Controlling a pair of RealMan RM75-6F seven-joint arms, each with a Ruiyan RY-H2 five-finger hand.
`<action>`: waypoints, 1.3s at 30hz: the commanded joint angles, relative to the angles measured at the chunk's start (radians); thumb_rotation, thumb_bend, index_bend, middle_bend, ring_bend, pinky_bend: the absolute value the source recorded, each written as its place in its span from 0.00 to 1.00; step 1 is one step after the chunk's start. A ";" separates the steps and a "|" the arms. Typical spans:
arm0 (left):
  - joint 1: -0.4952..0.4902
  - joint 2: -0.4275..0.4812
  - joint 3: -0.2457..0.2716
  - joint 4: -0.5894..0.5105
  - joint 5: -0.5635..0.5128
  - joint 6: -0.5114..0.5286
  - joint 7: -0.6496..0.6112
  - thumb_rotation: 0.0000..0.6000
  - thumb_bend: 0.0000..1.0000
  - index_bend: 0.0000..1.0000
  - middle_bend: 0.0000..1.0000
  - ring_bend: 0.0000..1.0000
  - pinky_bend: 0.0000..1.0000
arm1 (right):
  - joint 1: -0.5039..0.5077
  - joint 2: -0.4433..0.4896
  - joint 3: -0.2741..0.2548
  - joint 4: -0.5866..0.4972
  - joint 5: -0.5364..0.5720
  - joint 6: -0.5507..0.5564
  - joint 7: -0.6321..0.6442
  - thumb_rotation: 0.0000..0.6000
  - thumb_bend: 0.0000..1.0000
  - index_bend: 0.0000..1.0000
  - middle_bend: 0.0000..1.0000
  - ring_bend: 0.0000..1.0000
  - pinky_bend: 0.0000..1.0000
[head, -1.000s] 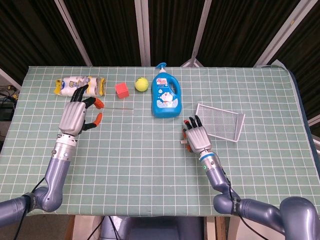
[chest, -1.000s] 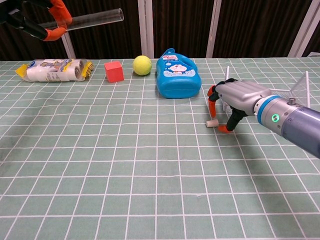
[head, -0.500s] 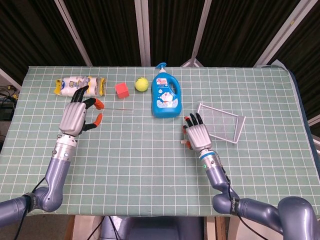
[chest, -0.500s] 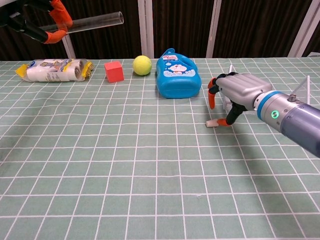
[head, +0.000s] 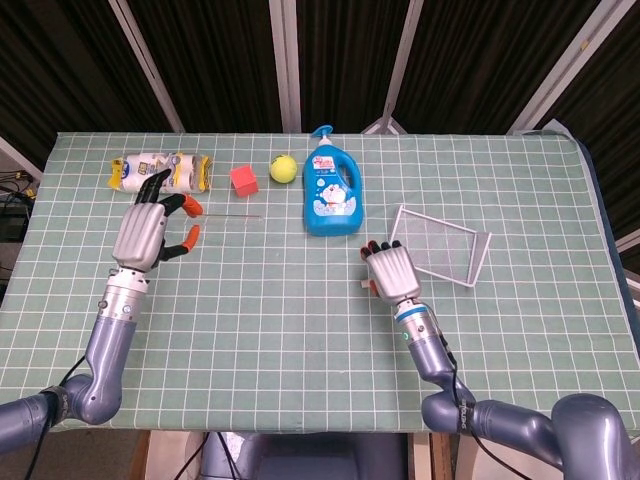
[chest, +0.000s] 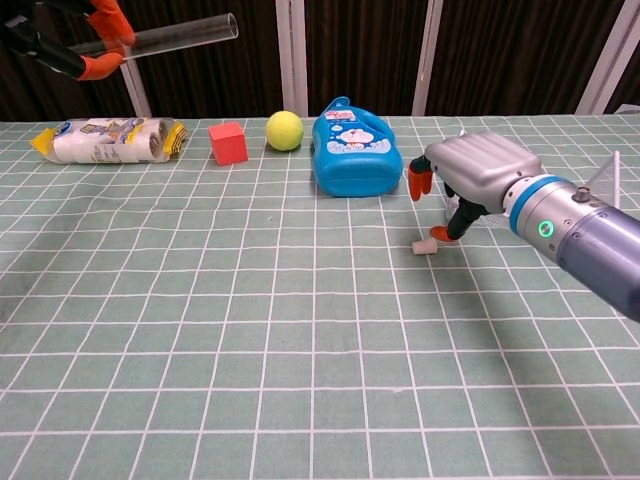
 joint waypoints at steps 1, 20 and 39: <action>0.001 0.001 0.001 0.001 -0.001 -0.001 -0.004 1.00 0.73 0.52 0.47 0.05 0.00 | 0.000 -0.009 0.000 0.008 -0.002 0.010 -0.014 1.00 0.31 0.42 0.39 0.47 0.45; 0.000 -0.005 0.006 0.019 -0.005 -0.007 -0.019 1.00 0.73 0.52 0.47 0.05 0.00 | -0.018 -0.037 -0.016 0.034 0.027 -0.003 -0.060 1.00 0.30 0.48 0.42 0.48 0.48; -0.005 -0.017 0.009 0.037 -0.008 -0.010 -0.021 1.00 0.73 0.52 0.47 0.05 0.00 | -0.020 -0.067 -0.016 0.081 0.031 -0.023 -0.053 1.00 0.30 0.51 0.44 0.49 0.48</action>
